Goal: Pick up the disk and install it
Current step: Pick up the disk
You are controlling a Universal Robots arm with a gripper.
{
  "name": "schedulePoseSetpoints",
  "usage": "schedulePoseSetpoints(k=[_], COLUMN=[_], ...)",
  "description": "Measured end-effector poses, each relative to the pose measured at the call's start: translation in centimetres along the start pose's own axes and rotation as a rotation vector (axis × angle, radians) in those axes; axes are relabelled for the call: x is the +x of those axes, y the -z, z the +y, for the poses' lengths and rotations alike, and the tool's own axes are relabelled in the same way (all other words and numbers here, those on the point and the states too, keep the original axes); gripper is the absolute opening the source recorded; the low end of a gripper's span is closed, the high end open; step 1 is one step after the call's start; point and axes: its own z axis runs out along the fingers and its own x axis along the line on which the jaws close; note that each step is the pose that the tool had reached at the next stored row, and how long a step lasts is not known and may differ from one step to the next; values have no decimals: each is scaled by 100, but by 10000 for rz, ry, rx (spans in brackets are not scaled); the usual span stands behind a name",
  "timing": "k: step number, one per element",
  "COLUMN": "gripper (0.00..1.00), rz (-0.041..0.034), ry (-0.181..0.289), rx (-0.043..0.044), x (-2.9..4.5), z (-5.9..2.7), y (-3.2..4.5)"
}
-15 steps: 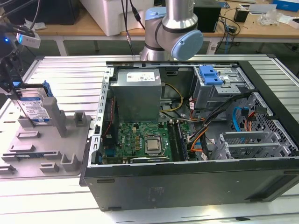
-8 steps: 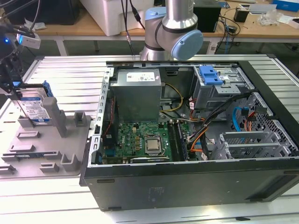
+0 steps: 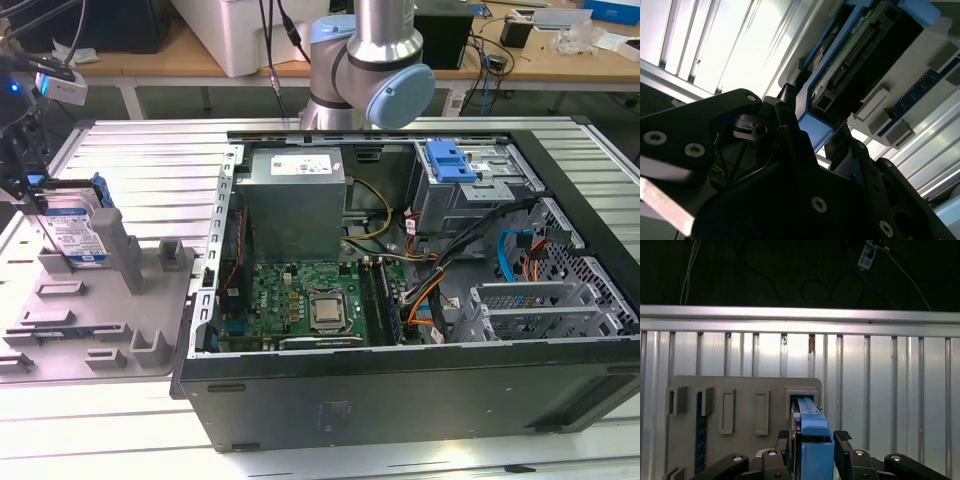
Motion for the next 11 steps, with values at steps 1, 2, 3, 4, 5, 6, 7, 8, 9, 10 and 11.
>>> schedulePoseSetpoints(k=[1, 2, 3, 4, 5, 6, 7, 8, 9, 10, 11], gripper=[48, 48, 48, 48, 46, 46, 37, 37, 37, 37, 37], rz=[0, 0, 0, 0, 0, 1, 0, 1, 1, 2, 3], ry=[0, 0, 0, 0, 0, 0, 0, 0, 0, 0, 0], rx=[1, 1, 1, 1, 1, 0, 0, 0, 0, 0, 0], x=[0, 0, 0, 0, 0, 0, 0, 0, 0, 0, 0], z=[0, 0, 0, 0, 0, 0, 0, 0, 0, 0, 0], y=[0, 0, -1, -1, -1, -1, -1, -2, -3, -4, -5])
